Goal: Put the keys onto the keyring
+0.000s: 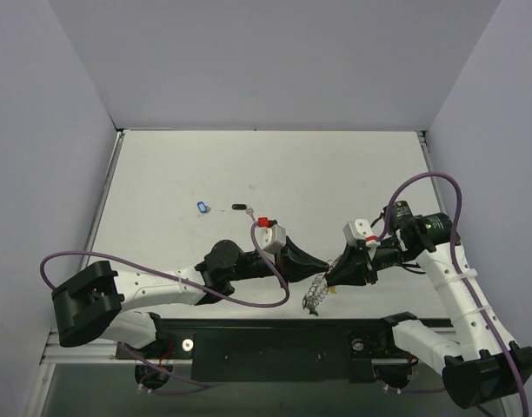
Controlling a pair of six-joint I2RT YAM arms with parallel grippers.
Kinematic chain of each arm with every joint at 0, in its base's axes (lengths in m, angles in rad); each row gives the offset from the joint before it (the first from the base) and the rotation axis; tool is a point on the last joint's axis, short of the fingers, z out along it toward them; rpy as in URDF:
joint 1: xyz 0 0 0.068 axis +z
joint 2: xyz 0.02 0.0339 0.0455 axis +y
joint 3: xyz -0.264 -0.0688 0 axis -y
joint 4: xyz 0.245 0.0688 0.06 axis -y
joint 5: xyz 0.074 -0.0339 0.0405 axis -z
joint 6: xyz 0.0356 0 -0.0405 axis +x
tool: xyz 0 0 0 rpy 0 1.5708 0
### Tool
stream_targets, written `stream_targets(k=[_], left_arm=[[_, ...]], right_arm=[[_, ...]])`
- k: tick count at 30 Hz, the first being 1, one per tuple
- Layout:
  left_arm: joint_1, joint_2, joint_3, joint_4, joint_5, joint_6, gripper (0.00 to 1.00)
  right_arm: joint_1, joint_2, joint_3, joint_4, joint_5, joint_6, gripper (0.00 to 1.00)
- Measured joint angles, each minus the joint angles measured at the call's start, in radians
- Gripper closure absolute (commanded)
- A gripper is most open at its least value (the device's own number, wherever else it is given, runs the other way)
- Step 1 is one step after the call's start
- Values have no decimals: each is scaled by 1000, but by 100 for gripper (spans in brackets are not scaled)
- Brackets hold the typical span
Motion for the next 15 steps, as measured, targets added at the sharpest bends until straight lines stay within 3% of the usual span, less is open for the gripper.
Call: stream_targets(k=[7, 15], left_arm=[[0, 23, -1, 71, -23, -42, 100], [8, 11, -46, 122, -30, -50, 100]], right_arm=[[-7, -9, 0, -6, 0, -4, 80], [-127, -136, 21, 5, 41, 152, 76]])
